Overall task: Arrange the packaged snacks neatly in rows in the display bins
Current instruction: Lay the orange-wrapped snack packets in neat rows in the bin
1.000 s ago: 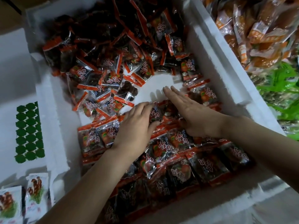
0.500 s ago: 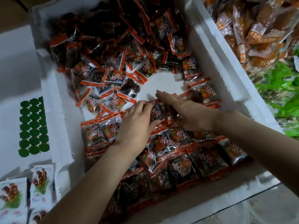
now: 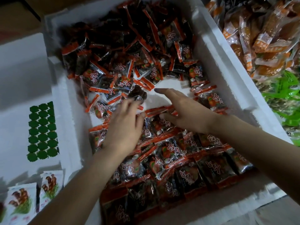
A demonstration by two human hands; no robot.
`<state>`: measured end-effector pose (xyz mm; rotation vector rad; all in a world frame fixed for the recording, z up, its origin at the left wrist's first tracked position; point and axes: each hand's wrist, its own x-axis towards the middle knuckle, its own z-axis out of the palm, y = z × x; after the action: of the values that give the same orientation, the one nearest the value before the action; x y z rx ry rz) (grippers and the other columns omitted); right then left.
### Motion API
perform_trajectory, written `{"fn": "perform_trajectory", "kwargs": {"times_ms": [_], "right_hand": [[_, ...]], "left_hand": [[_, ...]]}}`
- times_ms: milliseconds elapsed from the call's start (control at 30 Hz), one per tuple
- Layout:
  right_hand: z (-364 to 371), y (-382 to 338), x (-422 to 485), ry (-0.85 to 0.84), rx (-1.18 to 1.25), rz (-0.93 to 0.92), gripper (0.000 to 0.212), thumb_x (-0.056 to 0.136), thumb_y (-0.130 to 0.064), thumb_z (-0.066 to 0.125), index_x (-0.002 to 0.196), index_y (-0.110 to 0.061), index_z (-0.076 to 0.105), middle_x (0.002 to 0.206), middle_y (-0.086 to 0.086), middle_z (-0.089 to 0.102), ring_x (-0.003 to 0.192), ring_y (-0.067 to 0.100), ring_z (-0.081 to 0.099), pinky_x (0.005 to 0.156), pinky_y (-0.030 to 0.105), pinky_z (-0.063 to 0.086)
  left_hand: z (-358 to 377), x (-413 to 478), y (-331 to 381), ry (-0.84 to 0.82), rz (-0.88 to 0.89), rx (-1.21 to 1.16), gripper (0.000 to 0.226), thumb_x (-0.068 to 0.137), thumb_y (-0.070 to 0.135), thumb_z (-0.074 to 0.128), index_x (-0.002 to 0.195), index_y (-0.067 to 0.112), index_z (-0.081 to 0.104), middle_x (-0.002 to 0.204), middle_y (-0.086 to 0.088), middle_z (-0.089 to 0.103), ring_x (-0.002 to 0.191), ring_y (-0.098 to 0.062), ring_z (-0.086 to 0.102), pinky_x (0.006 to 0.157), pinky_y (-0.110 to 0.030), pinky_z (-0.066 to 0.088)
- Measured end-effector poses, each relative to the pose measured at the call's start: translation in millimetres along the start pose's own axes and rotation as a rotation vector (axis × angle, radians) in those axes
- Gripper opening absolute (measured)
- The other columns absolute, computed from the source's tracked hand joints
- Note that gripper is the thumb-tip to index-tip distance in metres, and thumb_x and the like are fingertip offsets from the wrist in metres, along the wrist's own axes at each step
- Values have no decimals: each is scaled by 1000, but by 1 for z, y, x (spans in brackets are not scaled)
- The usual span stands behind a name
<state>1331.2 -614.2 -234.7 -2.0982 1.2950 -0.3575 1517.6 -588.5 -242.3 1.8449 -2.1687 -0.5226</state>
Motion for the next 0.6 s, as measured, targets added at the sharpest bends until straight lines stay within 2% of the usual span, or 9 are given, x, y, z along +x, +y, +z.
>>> {"fn": "perform_trajectory", "kwargs": {"times_ms": [133, 300, 433, 533, 600], "right_hand": [[10, -10, 38, 127, -50, 17, 58, 93, -18, 55, 144, -19, 29, 141, 3, 40, 132, 22, 33, 107, 31, 29], [31, -18, 74, 28, -315, 111, 71, 89, -41, 58, 147, -20, 21, 144, 7, 38, 134, 31, 25, 109, 39, 27], [41, -25, 84, 69, -534, 148, 72, 89, -43, 57, 145, -16, 21, 138, 9, 43, 130, 33, 29, 102, 38, 34], [42, -30, 84, 115, -537, 137, 56, 95, -35, 46, 141, -12, 25, 132, 10, 49, 127, 33, 34, 95, 37, 40], [33, -29, 80, 181, -442, 139, 41, 98, -27, 40, 135, -11, 32, 121, 10, 56, 119, 32, 45, 81, 38, 44]], "left_hand": [[-15, 14, -26, 60, -171, 54, 45, 96, 31, 48, 136, 12, 40, 135, -10, 41, 129, -24, 32, 108, -36, 26], [-18, 35, -36, -9, -236, 174, 54, 88, 37, 62, 130, 10, 41, 130, -10, 51, 126, -27, 36, 103, -37, 27], [-17, 47, -36, -98, -306, 218, 60, 83, 44, 67, 125, 8, 44, 121, -13, 58, 122, -33, 44, 100, -41, 32], [-16, 48, -42, -66, -272, 109, 45, 82, 41, 70, 114, 13, 54, 108, -6, 64, 103, -27, 56, 85, -36, 40], [-17, 47, -47, 2, -239, 5, 30, 83, 31, 71, 104, 16, 55, 103, -3, 64, 90, -21, 56, 71, -31, 39]]}}
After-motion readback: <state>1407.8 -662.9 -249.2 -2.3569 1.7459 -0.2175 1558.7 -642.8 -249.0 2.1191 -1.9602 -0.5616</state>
